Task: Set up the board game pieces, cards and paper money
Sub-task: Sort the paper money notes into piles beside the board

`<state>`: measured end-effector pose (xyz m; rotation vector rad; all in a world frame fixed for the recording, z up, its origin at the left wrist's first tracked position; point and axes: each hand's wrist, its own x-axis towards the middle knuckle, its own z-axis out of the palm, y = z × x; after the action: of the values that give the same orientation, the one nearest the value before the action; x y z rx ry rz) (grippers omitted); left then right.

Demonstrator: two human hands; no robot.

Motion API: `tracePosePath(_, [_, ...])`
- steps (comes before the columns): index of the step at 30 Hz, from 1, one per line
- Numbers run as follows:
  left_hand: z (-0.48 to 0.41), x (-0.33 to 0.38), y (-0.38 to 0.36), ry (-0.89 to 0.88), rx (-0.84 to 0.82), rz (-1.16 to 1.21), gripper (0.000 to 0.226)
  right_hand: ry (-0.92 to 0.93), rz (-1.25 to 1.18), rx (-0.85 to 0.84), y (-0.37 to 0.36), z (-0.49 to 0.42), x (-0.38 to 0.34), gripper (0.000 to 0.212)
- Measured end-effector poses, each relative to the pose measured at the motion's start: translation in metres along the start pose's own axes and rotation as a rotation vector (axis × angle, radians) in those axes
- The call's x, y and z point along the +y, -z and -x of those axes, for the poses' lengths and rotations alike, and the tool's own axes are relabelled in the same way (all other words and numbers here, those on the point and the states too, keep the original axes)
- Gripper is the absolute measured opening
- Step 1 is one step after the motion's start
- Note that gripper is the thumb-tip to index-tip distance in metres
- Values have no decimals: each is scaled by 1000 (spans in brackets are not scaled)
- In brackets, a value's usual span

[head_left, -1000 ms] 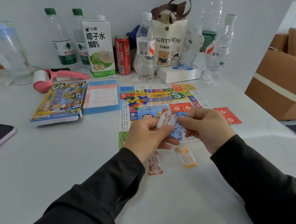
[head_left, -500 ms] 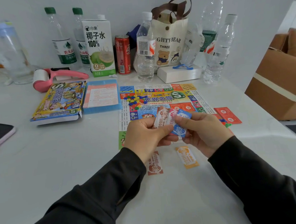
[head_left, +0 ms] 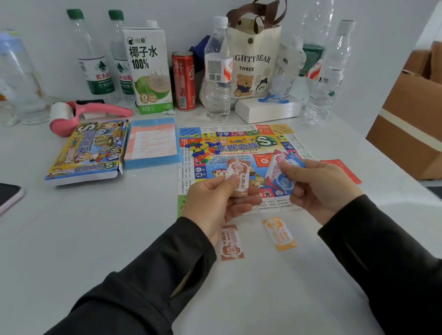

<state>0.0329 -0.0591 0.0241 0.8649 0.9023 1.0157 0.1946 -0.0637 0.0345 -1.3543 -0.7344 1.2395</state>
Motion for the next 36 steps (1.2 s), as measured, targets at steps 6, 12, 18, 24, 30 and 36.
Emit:
tracePosePath(6, [1,7,2,124,-108,332,19,346,699,176,6,-10,6,14])
tracePosePath(12, [2,2,2,127,-195,299,27,376,1215,221,4,-15,13,37])
tracePosePath(18, [2,0,1,83,-219,135,30,513,1311,269,5,-14,12,34])
tracePosePath(24, [0,2,3,6,-189,-135,22,558,598,41,-7,6,0,18])
tracePosePath(30, [2,0,0,-45,-236,-278,23,518,577,-36,-11,8,4,21])
tracePosePath(36, [4,-2,-1,-37,-259,-339,23,477,534,-76,-11,9,4,20])
